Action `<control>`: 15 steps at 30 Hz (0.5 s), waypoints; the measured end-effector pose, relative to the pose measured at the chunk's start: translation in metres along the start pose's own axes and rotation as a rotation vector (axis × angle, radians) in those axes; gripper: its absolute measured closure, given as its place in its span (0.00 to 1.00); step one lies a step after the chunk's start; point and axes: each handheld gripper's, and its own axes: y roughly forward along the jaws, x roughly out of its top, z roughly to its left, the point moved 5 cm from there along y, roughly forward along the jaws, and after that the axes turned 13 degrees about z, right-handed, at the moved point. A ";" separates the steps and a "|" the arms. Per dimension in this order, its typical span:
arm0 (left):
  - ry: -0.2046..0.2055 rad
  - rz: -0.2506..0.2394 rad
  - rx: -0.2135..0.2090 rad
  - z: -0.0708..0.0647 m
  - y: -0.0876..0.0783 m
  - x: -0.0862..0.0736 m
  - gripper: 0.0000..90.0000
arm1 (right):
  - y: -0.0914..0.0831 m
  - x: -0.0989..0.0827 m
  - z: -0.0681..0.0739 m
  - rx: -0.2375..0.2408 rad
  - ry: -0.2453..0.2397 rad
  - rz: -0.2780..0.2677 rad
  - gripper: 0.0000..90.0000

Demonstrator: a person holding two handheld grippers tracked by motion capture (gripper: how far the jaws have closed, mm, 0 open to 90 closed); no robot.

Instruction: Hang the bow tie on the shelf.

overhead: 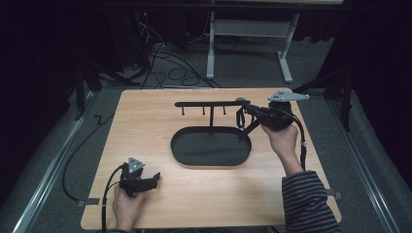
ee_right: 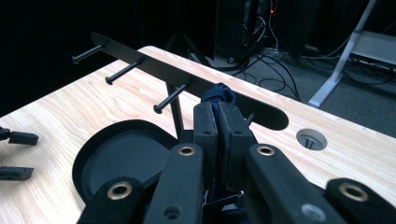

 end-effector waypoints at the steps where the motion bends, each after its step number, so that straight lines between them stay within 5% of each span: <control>1: 0.000 0.000 0.000 0.000 0.000 0.000 0.20 | 0.001 0.000 -0.002 -0.005 0.003 0.003 0.98; 15: 0.000 0.000 0.000 0.000 0.000 0.000 0.20 | 0.005 -0.002 -0.009 -0.015 0.016 0.013 0.98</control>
